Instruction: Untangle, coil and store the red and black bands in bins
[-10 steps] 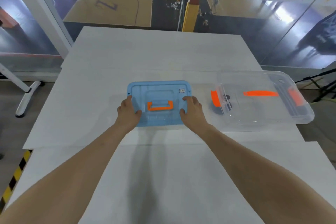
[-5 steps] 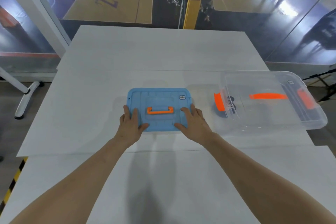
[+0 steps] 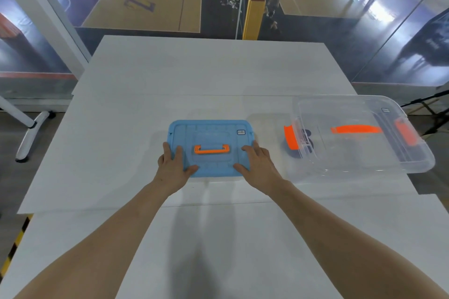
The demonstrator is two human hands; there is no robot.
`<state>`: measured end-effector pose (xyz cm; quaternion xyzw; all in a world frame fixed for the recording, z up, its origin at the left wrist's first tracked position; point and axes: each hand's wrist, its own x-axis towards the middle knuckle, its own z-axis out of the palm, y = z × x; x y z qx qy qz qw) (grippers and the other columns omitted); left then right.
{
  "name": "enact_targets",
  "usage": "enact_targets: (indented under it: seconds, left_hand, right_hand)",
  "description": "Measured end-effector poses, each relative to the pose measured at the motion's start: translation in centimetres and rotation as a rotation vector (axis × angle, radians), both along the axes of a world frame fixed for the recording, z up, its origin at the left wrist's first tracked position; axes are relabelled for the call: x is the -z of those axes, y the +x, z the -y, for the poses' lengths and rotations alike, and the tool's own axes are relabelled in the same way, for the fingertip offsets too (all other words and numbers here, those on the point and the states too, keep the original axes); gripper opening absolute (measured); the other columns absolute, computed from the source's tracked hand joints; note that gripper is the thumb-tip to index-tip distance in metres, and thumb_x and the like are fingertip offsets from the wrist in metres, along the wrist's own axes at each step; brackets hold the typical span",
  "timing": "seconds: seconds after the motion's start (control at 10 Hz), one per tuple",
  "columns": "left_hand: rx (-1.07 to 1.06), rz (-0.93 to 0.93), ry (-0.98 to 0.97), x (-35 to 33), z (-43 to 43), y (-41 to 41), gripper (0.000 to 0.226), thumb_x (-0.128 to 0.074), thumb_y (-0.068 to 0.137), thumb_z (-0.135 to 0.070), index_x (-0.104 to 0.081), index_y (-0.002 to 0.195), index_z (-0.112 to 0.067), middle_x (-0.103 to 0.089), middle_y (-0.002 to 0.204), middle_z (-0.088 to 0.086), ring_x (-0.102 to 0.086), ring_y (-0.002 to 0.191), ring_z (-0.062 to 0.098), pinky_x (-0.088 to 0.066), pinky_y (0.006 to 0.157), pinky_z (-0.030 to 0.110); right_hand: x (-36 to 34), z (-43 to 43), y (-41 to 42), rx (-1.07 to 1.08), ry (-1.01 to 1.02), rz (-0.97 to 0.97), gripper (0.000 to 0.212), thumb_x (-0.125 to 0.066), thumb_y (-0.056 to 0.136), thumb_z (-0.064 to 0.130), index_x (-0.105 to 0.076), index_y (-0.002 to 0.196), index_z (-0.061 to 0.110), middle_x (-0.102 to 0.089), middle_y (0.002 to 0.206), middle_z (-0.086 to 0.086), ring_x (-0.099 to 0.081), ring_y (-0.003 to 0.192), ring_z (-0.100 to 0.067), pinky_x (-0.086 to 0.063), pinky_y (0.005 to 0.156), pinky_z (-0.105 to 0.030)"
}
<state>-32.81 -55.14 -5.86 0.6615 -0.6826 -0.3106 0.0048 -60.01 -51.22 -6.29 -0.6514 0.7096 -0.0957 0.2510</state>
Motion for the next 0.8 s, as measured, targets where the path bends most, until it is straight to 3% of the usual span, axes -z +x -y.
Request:
enact_targets:
  seconds: [0.3, 0.5, 0.8]
  left_hand:
    - [0.051, 0.157, 0.025, 0.4, 0.0, 0.4, 0.09, -0.034, 0.097, -0.072, 0.003, 0.163, -0.024, 0.025, 0.168, 0.013, 0.005, 0.155, 0.047, -0.007, 0.127, 0.056]
    - [0.038, 0.168, 0.051, -1.7, -0.6, -0.3, 0.087, -0.037, 0.096, -0.073, -0.005, 0.162, -0.025, 0.019, 0.168, 0.016, 0.012, 0.156, 0.042, -0.01, 0.126, 0.057]
    - [0.149, 0.143, -0.124, -6.7, -6.6, -1.6, 0.074, -0.038, 0.102, -0.059, -0.013, 0.162, -0.024, -0.009, 0.169, 0.017, -0.009, 0.157, 0.039, -0.023, 0.122, 0.057]
  right_hand:
    - [-0.2, 0.0, 0.3, -0.038, 0.068, -0.122, 0.06, -0.047, 0.104, 0.055, -0.034, 0.153, 0.022, -0.012, 0.172, -0.017, -0.035, 0.146, -0.037, -0.039, 0.119, -0.049]
    - [-2.6, -0.6, 1.5, -0.044, 0.093, -0.172, 0.061, -0.046, 0.105, 0.051, -0.031, 0.157, 0.022, -0.008, 0.172, -0.018, -0.015, 0.157, -0.036, -0.03, 0.125, -0.052]
    - [-7.5, -6.1, 2.8, -0.056, -0.023, -0.241, 0.053, -0.047, 0.104, 0.044, -0.038, 0.152, 0.024, -0.019, 0.17, -0.013, -0.019, 0.156, -0.036, -0.036, 0.12, -0.052]
